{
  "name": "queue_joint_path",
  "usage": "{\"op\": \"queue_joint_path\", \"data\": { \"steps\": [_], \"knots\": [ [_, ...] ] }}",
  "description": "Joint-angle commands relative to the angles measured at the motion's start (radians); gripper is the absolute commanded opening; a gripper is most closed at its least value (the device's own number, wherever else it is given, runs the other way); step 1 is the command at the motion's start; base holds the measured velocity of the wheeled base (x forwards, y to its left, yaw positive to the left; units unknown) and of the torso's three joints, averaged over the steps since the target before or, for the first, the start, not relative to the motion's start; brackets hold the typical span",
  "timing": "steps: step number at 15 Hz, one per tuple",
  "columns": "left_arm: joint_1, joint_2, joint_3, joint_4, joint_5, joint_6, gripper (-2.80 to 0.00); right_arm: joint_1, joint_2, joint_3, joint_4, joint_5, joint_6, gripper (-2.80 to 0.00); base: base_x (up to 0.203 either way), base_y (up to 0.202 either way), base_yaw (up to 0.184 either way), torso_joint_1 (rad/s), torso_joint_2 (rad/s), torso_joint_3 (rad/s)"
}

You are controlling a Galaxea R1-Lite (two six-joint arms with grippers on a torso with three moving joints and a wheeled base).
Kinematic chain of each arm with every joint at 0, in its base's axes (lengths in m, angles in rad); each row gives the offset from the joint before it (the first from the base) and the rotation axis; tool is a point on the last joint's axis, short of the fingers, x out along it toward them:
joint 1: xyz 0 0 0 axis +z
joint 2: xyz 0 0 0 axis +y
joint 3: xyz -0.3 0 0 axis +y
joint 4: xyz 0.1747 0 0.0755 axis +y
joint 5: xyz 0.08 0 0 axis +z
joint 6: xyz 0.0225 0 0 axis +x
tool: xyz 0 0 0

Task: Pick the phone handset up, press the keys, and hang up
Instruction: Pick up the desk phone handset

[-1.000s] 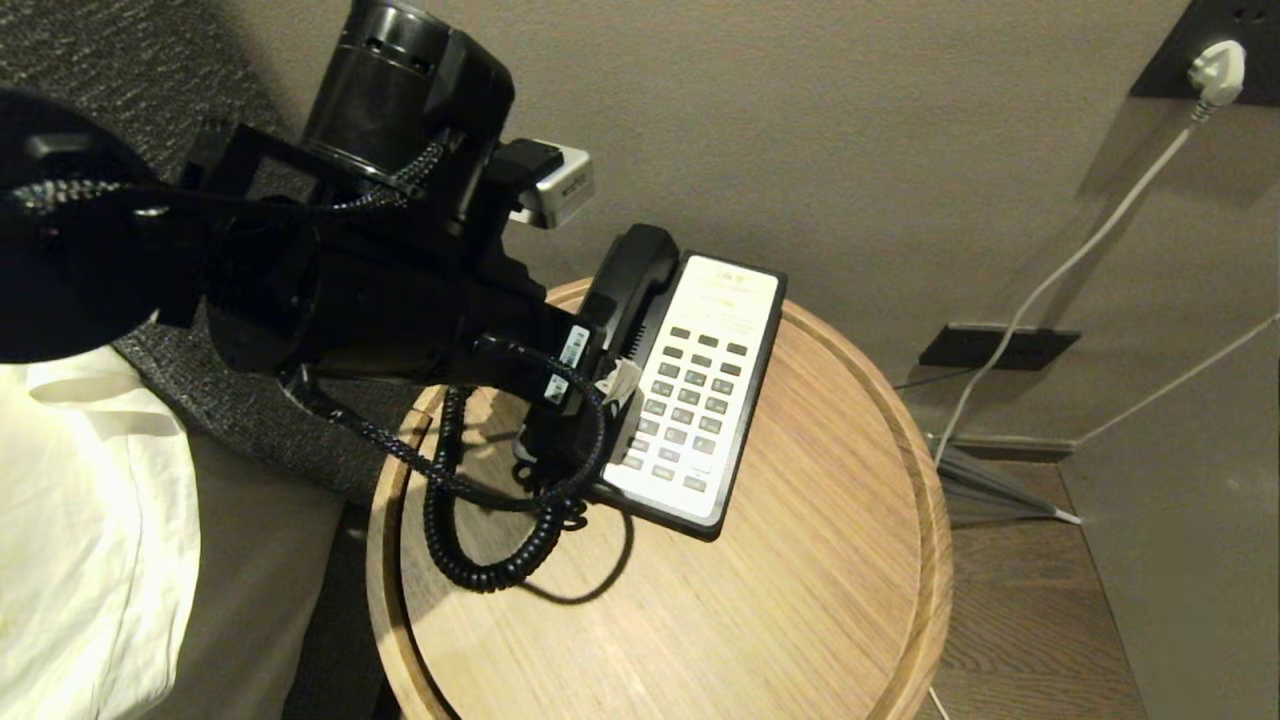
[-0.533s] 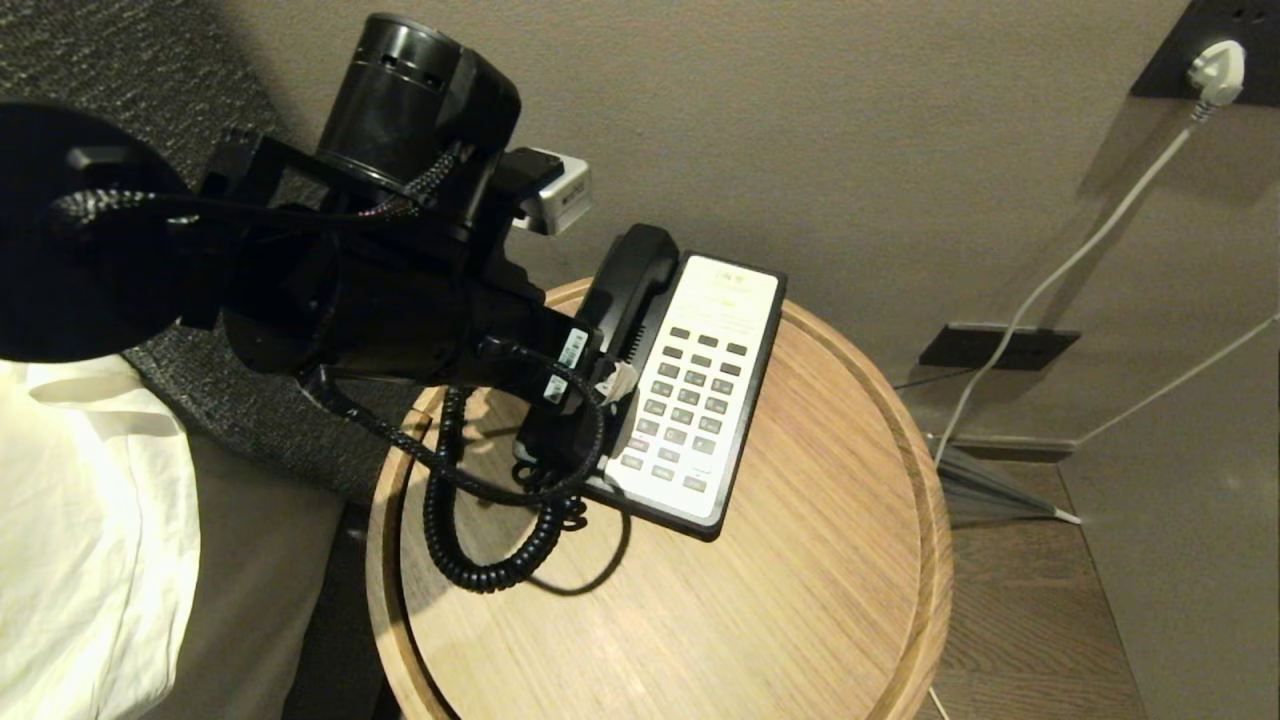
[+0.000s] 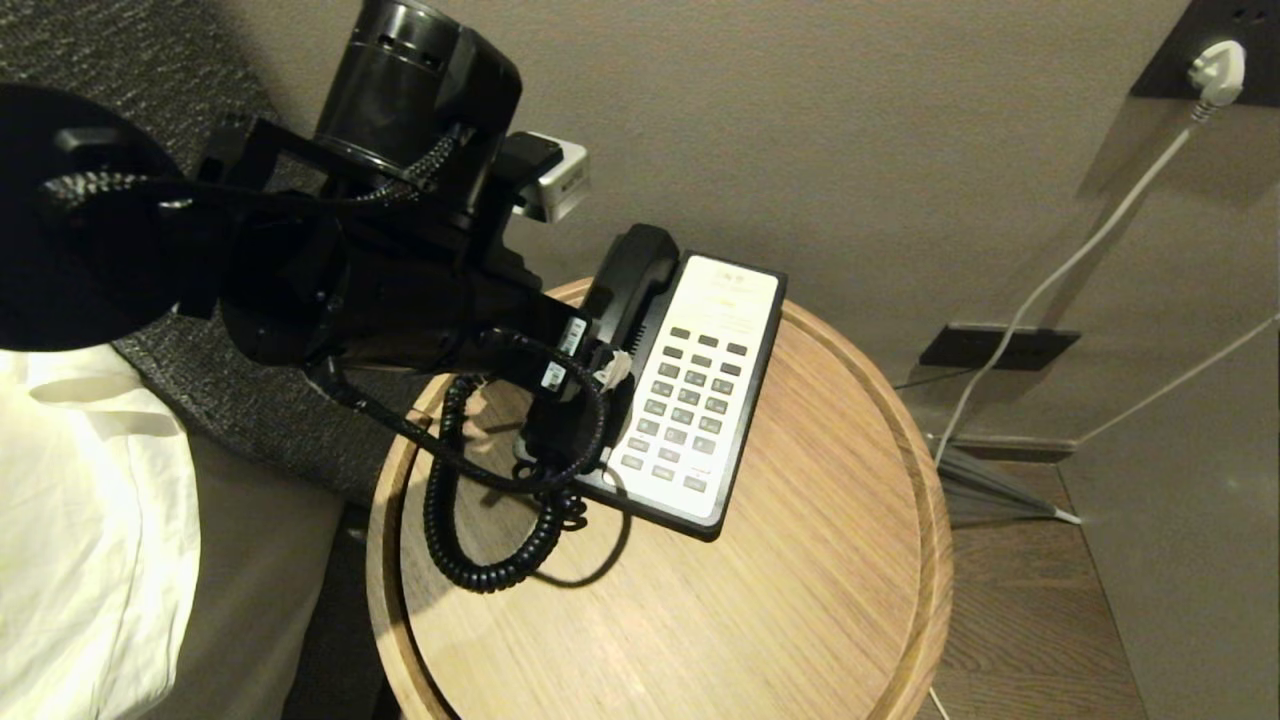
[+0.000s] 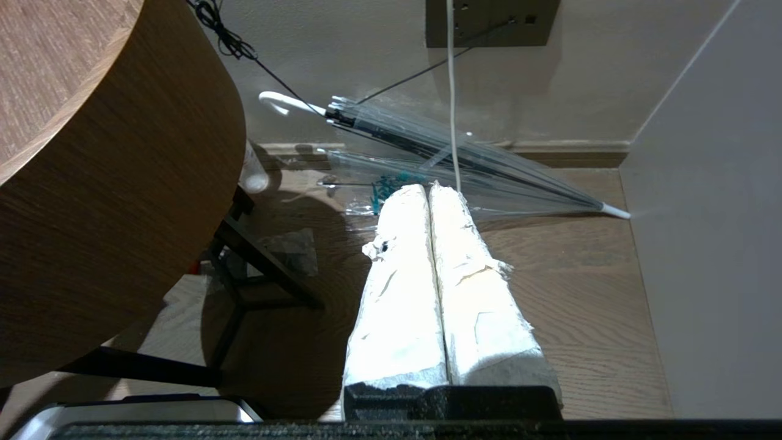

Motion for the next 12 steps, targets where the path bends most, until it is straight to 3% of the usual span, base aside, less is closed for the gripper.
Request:
{"op": "queue_joint_path", "data": {
  "steps": [1, 11, 12],
  "knots": [
    [-0.014, 0.008, -0.01, 0.003, 0.005, 0.0, 0.0, 0.0, 0.0, 0.021, -0.001, 0.0, 0.0, -2.8, 0.0, 0.0, 0.0, 0.0, 0.0, 0.0],
    [-0.036, 0.026, -0.027, 0.005, 0.008, -0.003, 0.0, 0.0, 0.0, 0.021, -0.001, 0.0, 0.0, -2.8, 0.0, 0.0, 0.0, 0.0, 0.0, 0.0],
    [-0.036, 0.028, -0.023, 0.003, 0.007, -0.004, -2.43, 0.0, 0.001, 0.021, -0.001, 0.0, 0.0, -2.8, 0.0, 0.0, 0.0, 0.0, 0.0, 0.0]
  ]
}}
